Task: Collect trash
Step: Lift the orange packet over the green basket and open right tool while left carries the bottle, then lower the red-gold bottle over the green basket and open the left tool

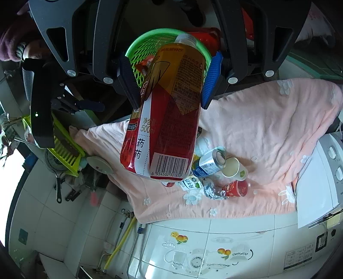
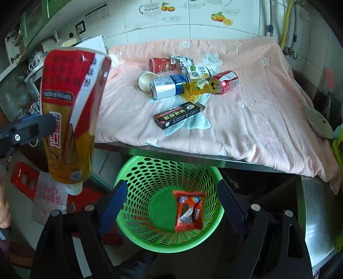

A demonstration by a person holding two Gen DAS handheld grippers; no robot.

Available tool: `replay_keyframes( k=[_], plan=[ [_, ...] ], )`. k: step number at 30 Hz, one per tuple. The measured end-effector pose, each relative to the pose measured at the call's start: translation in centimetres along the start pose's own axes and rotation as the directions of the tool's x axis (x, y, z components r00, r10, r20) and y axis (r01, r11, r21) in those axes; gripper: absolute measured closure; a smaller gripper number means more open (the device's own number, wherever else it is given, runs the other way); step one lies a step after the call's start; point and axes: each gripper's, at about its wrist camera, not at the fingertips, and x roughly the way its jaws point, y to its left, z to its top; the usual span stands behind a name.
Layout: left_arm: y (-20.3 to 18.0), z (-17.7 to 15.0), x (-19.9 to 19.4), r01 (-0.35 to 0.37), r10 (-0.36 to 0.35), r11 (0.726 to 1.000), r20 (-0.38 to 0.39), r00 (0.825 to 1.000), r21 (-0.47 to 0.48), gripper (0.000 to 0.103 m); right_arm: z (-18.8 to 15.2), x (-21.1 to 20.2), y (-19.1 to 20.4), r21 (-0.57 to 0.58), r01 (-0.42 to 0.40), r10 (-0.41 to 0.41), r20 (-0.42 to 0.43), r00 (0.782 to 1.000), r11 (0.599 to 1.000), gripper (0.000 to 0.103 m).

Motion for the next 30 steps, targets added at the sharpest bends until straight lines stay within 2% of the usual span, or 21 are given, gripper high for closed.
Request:
replay_keyframes(
  k=[13, 23, 30],
  plan=[
    [-2.3, -1.8, 4.0, 0.045, -0.045, 0.999, -0.084, 0.995, 0.003, 0.046, -1.3, -3.6, -2.1, 0.042, 0.072, -0.074, 0.058, 0.996, 0.997, 0.014],
    [-3.0, -3.2, 6.9, 0.046, -0.044, 0.999, -0.162, 0.986, 0.007, 0.044, -2.3, -5.0, -3.0, 0.088, 0.078, -0.086, 0.080, 0.993, 0.993, 0.014],
    [-2.5, -3.3, 6.8, 0.049, -0.051, 0.999, -0.162, 0.986, -0.017, 0.042, -2.5, -5.0, -3.0, 0.089, 0.078, -0.085, 0.077, 0.993, 0.993, 0.014]
  ],
)
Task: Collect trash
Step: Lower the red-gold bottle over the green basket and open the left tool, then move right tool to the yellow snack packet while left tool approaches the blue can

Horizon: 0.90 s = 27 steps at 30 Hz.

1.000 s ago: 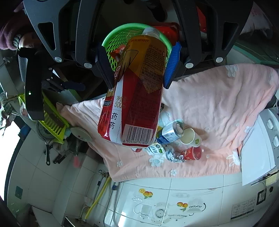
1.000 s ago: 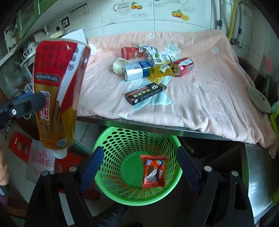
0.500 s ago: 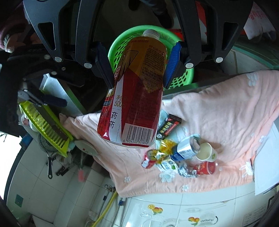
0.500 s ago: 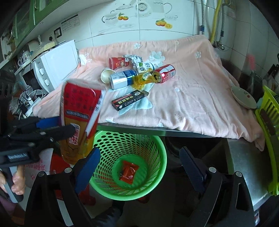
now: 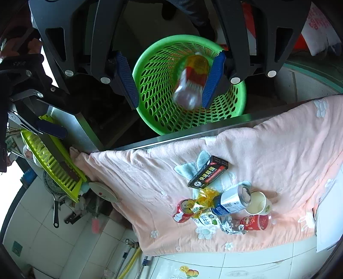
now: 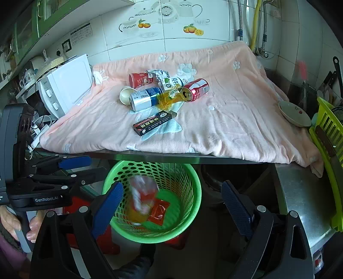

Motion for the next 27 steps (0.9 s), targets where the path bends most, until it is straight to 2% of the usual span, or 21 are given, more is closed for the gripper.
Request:
replay_keyframes(
  k=[13, 21, 27],
  plan=[
    [1.3, 1.4, -5.3, -0.070, 0.072, 0.997, 0.125, 0.990, -0.020, 0.037, 1.7, 0.2, 1.6, -0.039, -0.032, 0.033, 0.019, 0.999, 0.999, 0.014],
    [3.8, 2.3, -6.1, -0.107, 0.116, 0.992, 0.145, 0.983, -0.072, 0.037, 3.8, 2.3, 2.5, -0.049, -0.046, 0.046, 0.004, 0.999, 0.998, 0.014],
    [6.0, 3.1, -6.1, -0.112, 0.129, 0.988, 0.157, 0.979, -0.109, 0.037, 6.1, 5.4, 2.9, -0.024, -0.062, 0.061, -0.030, 0.998, 0.998, 0.014]
  ],
)
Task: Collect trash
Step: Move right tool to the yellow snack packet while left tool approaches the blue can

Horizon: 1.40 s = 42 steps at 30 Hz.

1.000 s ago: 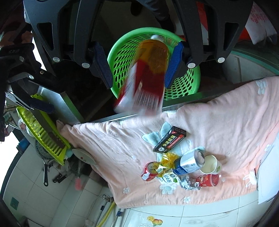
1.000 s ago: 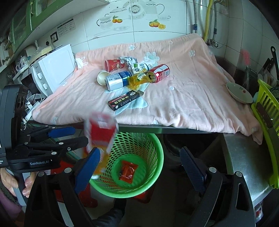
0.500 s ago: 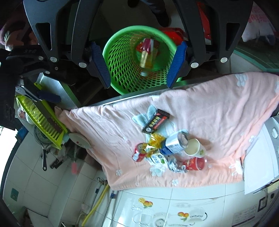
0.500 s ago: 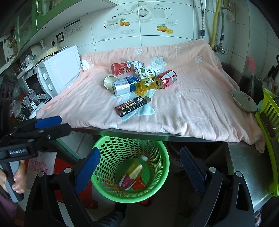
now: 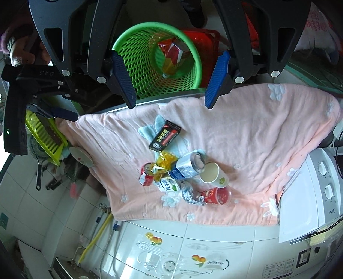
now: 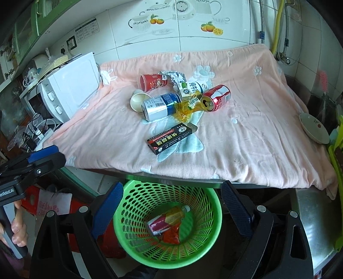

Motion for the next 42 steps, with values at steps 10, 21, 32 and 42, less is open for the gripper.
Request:
replay_keyframes(
  k=[10, 21, 32, 42],
  plan=[
    [3.6, 1.9, 2.6, 0.000, -0.001, 1.000, -0.016, 1.000, -0.031, 0.037, 6.3, 5.6, -1.0, 0.029, -0.007, 0.007, -0.005, 1.000, 1.000, 0.018],
    [6.5, 5.8, 6.5, 0.006, -0.005, 1.000, -0.046, 0.999, 0.012, 0.037, 13.5, 14.1, -4.7, 0.236, -0.024, 0.045, -0.087, 0.995, 0.971, 0.030],
    [7.4, 9.2, 10.5, 0.034, -0.028, 0.996, -0.071, 0.997, 0.088, 0.037, 17.5, 21.5, -7.2, 0.428, -0.017, 0.095, -0.162, 0.982, 0.903, 0.042],
    [5.7, 12.4, 13.6, 0.061, -0.045, 0.976, -0.079, 0.996, 0.209, 0.037, 17.4, 25.9, -9.7, 0.579, -0.012, 0.167, -0.216, 0.962, 0.815, 0.063]
  ],
)
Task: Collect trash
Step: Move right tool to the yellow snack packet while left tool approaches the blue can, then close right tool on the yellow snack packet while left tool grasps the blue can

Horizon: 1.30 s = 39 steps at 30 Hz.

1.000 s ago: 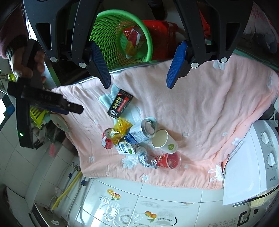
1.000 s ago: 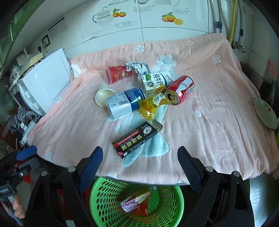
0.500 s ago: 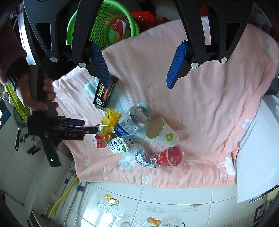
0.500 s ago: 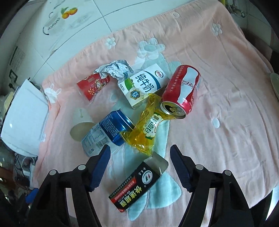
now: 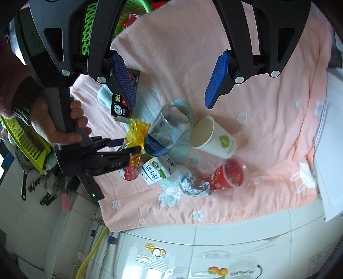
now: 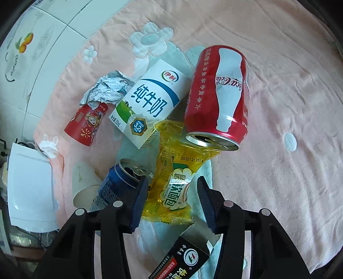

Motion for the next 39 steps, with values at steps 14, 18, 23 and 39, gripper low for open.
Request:
replay_keyframes(
  k=[14, 18, 23, 39],
  plan=[
    [-3.2, 4.7, 9.2, 0.030, -0.005, 0.980, -0.127, 0.992, 0.199, 0.037, -1.7, -4.5, -0.6, -0.094, -0.015, 0.023, 0.086, 0.996, 0.995, 0.087],
    [-3.3, 4.9, 11.4, 0.032, 0.005, 0.976, -0.168, 0.986, 0.215, 0.037, -2.5, -6.6, -0.8, -0.122, -0.013, 0.028, 0.118, 0.993, 0.992, 0.087],
    [-3.4, 5.0, 13.1, 0.000, 0.050, 0.967, -0.191, 0.980, 0.253, 0.035, -4.1, -9.2, -1.3, -0.164, -0.009, 0.033, 0.149, 0.988, 0.986, 0.087],
    [-3.9, 5.7, 16.0, -0.032, 0.122, 0.940, -0.245, 0.962, 0.340, 0.023, -9.0, -12.7, -3.5, -0.209, -0.003, 0.036, 0.159, 0.987, 0.978, 0.087]
  ],
)
